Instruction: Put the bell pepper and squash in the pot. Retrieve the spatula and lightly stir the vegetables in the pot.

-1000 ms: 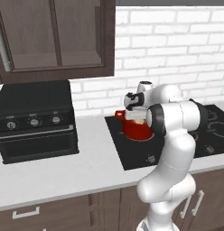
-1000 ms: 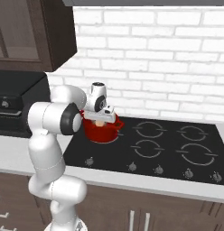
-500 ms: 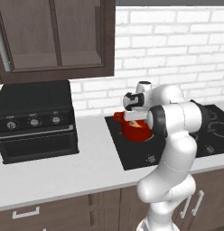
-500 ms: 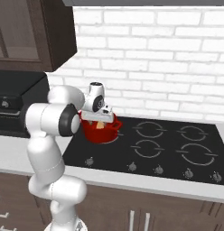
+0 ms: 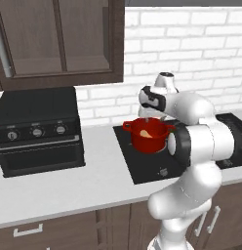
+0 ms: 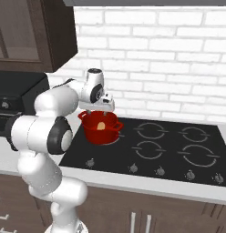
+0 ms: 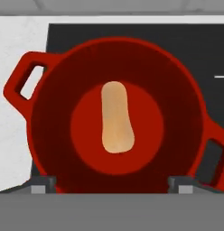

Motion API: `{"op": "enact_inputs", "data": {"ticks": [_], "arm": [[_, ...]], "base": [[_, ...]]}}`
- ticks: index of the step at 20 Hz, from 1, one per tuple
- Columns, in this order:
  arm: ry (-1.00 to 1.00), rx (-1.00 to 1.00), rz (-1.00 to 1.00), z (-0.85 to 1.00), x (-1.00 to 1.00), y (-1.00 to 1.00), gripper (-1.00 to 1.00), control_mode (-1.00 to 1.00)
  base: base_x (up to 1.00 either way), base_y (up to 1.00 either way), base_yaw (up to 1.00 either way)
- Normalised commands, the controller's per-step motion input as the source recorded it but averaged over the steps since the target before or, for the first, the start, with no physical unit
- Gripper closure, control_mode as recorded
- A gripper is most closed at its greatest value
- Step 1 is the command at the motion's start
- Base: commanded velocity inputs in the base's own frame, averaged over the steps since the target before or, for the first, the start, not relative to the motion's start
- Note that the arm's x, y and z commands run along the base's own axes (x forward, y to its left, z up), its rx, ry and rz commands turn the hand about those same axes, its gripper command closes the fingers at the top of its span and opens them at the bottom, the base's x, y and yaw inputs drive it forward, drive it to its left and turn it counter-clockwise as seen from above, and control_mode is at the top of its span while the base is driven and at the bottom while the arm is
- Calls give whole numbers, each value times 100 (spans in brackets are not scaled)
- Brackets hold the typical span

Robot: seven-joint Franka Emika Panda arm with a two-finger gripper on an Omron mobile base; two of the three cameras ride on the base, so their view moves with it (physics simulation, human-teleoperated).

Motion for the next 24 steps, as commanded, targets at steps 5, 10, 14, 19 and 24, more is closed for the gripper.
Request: {"op": "enact_inputs", "data": {"ticks": [5,10,14,19,24], "arm": [[-32,3,2,99,-100,-8,-100,-100],[-34,0,1,92,-100,3,-100,-100],[-24,-5,0,44,-86,44,-100,-100],[2,-5,1,0,-12,20,-100,-100],[0,0,0,0,0,0,-100,-100]], "base": [[0,0,0],[0,0,0],[0,0,0],[0,0,0],[0,0,0]]}}
